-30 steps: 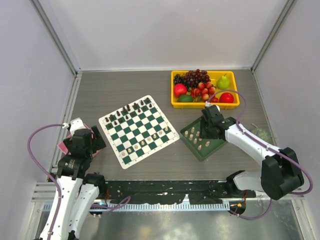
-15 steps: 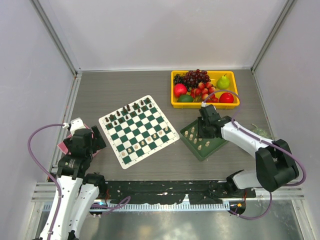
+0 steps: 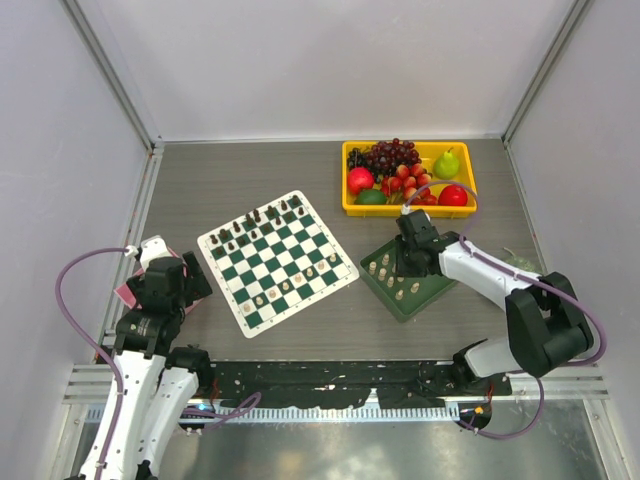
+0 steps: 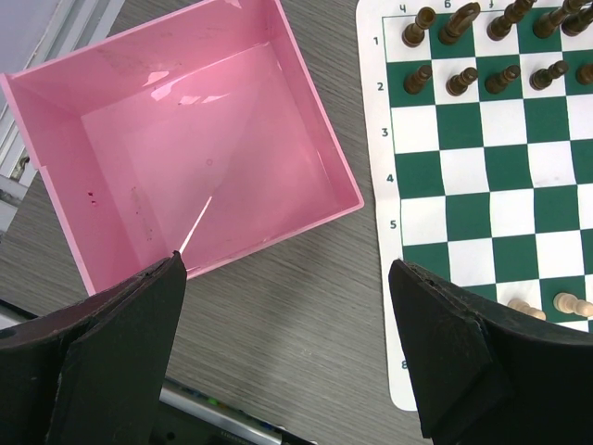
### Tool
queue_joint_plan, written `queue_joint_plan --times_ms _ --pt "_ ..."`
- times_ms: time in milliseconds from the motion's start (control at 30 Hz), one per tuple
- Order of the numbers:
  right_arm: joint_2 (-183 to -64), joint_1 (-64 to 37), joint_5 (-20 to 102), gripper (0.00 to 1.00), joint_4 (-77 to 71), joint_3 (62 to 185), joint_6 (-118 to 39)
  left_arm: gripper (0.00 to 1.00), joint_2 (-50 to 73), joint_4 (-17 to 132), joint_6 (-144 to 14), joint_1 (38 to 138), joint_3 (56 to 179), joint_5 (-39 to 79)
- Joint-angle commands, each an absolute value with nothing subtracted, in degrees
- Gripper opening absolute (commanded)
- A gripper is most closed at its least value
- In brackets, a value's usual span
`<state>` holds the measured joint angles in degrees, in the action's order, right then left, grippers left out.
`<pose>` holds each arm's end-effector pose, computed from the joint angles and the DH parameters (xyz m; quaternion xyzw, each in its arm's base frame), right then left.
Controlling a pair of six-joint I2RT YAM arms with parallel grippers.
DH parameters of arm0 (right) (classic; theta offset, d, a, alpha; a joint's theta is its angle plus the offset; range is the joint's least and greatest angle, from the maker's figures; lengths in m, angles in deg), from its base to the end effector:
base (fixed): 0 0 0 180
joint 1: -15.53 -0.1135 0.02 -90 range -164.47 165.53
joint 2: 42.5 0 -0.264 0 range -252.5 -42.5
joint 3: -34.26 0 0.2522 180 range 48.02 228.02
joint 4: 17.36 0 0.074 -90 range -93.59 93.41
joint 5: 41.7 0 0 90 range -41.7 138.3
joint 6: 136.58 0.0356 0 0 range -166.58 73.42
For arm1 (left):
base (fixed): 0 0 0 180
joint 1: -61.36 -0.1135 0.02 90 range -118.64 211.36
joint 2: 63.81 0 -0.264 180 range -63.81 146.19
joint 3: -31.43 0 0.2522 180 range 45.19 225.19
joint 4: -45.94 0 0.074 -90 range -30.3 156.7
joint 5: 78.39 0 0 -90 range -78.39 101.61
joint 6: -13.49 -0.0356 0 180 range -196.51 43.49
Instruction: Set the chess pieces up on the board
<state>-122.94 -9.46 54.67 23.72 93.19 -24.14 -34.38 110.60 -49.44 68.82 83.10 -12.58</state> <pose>0.2384 0.1067 0.1843 -0.0084 0.9701 0.0457 0.2383 0.1031 0.0012 0.2669 -0.2357 0.8673 0.0660 0.4336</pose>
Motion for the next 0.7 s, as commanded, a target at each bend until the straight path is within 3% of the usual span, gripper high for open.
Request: queue_joint_plan --times_ms 0,333,667 --pt "-123.71 -9.34 56.21 0.31 22.07 93.99 -25.13 0.99 -34.02 109.36 -48.91 68.48 84.13 -12.30" --pt "-120.46 -9.25 57.18 0.18 23.38 94.60 -26.36 0.99 -34.02 109.36 -48.91 68.39 84.13 -12.21" --pt "-108.87 -10.30 59.11 0.17 30.94 98.90 -25.22 0.99 -33.76 109.19 -48.91 68.39 84.13 -11.86"
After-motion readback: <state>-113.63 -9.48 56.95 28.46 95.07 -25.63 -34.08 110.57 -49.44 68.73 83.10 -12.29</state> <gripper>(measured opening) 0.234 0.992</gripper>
